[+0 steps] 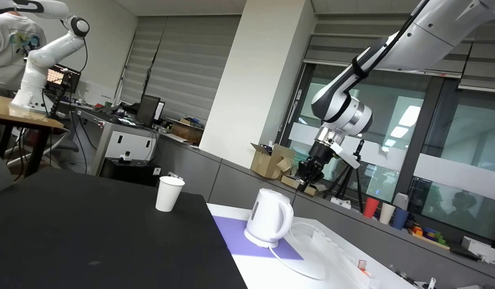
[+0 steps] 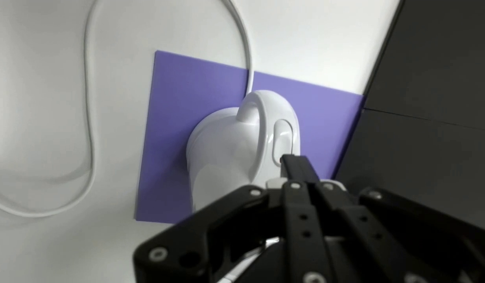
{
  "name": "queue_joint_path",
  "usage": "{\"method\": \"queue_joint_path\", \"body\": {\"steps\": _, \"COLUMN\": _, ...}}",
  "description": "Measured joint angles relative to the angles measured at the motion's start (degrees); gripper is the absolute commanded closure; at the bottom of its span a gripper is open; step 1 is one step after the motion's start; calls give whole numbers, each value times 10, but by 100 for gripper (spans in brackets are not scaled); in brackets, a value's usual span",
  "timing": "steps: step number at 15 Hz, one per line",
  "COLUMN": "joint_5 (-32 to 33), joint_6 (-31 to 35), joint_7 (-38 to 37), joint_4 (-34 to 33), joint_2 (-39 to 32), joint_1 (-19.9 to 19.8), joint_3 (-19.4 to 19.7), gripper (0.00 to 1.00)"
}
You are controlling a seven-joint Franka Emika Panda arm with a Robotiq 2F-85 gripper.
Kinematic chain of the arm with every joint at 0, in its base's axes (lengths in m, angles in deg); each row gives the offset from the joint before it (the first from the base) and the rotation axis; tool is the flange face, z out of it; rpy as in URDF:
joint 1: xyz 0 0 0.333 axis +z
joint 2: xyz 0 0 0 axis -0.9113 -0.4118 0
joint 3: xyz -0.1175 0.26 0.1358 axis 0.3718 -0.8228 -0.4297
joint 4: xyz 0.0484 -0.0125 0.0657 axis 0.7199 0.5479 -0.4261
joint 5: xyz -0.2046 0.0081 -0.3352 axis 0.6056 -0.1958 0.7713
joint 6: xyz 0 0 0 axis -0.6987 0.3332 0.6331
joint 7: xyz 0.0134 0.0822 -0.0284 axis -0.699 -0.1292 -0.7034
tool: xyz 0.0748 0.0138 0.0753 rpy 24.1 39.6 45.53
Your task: Turn off the white kettle and turn of the switch of the extension cord
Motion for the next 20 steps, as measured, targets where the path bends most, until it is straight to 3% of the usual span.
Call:
{"method": "queue_joint_path", "body": {"steps": 8, "joint_5": 21, "joint_6": -34, "joint_7": -6, "joint_4": -9, "joint_2": 20, "joint_1": 28, "joint_3": 38, "gripper": 100}}
{"method": "queue_joint_path", "body": {"steps": 20, "joint_5": 38, "joint_6": -53, "joint_7": -14, "joint_4": -8, "joint_2": 12, "joint_1": 47, "joint_3": 45, "gripper": 100}}
